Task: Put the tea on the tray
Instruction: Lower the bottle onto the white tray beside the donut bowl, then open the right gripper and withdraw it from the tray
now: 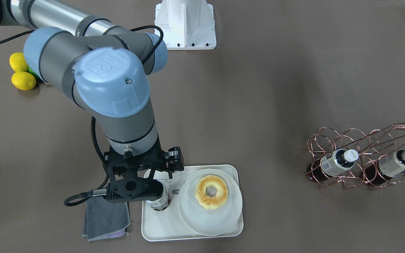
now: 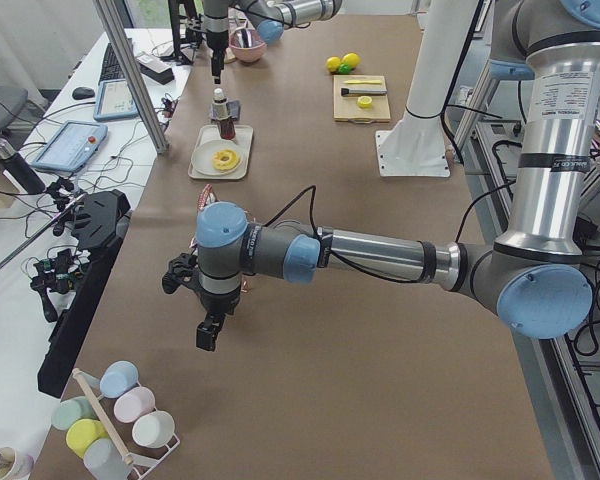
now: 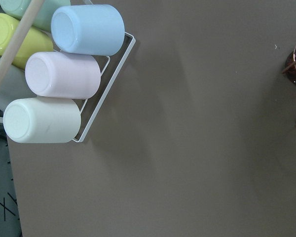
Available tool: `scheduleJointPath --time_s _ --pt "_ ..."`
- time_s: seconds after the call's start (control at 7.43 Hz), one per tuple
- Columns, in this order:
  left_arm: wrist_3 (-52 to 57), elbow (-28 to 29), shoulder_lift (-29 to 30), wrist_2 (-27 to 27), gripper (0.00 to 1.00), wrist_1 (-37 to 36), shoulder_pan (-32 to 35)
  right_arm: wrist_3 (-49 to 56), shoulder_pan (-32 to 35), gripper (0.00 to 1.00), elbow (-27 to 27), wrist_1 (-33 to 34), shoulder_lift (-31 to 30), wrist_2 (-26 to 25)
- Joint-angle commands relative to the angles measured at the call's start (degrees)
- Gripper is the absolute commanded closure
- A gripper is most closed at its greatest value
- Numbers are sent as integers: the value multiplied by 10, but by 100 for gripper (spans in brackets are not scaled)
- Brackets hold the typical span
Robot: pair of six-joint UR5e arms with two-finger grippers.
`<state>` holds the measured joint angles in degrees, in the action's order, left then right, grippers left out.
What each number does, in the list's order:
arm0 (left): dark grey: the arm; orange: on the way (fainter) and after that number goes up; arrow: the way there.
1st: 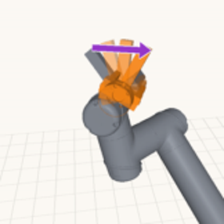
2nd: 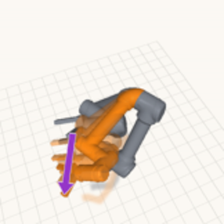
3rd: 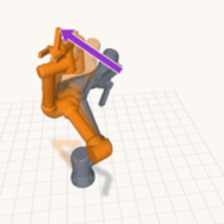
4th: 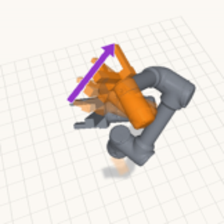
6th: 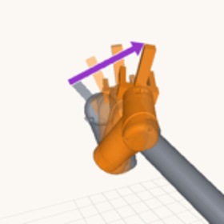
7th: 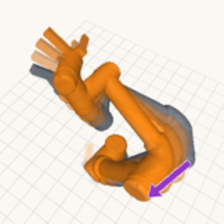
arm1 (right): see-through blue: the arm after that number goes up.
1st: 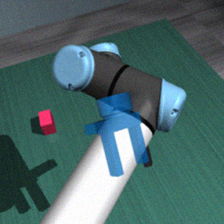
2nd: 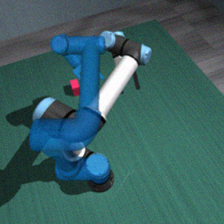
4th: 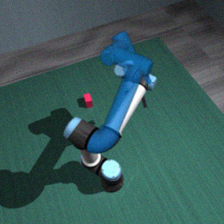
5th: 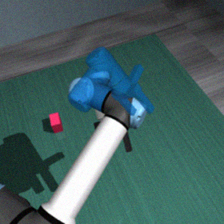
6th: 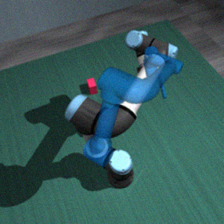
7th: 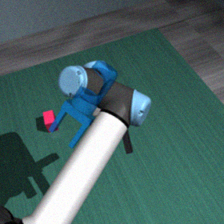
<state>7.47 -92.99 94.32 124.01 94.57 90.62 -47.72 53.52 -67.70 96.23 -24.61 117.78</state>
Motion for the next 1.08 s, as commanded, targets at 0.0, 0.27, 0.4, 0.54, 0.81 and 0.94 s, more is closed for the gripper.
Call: scheduleJointPath --time_s 0.0,0.27,0.4,0.54,0.81,0.94 --pt "3 0 -1 0 2 0 -1 17 24 0 -208 166 -98 16" --pt "3 -1 -3 0 2 1 0 160 79 0 -368 228 -279 8" --pt "3 -1 -5 1 2 -2 0 255 118 0 -409 226 -374 12" --pt "3 -3 -10 5 2 -6 3 369 174 0 -407 225 -429 15" --pt "2 -14 -50 105 2 -7 17 532 268 0 -366 222 -508 31" --pt "1 -27 -72 108 2 -7 23 590 309 0 -311 222 -512 45"
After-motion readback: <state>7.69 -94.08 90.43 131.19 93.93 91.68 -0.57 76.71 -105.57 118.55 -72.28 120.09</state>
